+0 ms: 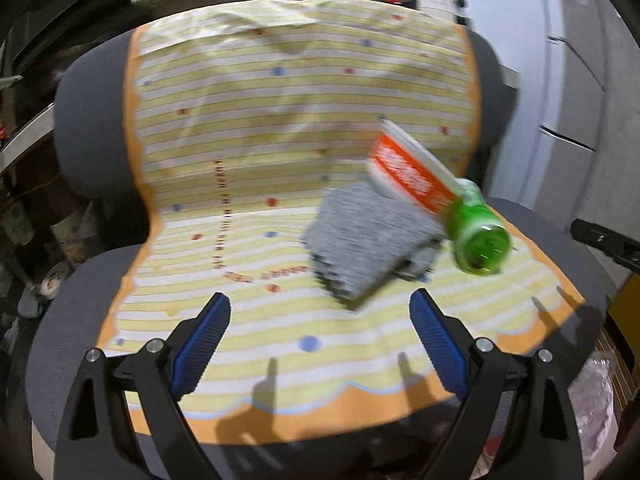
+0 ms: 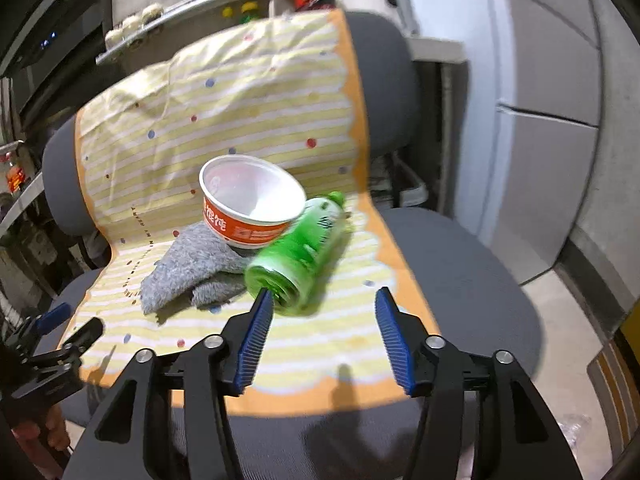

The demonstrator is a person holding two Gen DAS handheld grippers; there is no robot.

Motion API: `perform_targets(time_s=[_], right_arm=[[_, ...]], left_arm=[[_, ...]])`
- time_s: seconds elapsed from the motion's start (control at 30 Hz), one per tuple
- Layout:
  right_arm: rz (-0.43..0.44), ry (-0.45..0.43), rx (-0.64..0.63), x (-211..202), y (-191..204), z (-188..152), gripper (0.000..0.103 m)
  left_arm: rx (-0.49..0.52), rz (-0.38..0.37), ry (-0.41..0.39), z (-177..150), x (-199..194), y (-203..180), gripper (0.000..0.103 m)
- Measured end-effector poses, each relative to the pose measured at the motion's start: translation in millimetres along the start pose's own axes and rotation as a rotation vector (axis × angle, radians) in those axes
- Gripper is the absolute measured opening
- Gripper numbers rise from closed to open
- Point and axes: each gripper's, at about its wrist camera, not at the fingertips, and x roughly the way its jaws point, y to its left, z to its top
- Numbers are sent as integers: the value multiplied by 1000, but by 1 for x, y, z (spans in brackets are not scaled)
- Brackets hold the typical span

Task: Collect trash
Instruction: 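Move both tools back over the chair, then grasp the orange-and-white noodle cup rim with the left gripper while the right gripper grasps the green tea bottle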

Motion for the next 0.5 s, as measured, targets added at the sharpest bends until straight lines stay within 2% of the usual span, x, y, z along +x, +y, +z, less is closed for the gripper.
perform_targets(time_s=[0.17, 0.33, 0.47, 0.5], right_arm=[[29, 55, 41, 47, 9, 24, 64], [25, 15, 60, 55, 8, 38, 64], [-20, -7, 13, 52, -2, 35, 63], [-29, -13, 8, 52, -5, 35, 62]], left_arm=[[-36, -7, 21, 18, 15, 13, 88], [-27, -86, -23, 66, 29, -4, 87], [21, -101, -19, 112, 62, -36, 67], [25, -115, -10, 120, 71, -43, 65]])
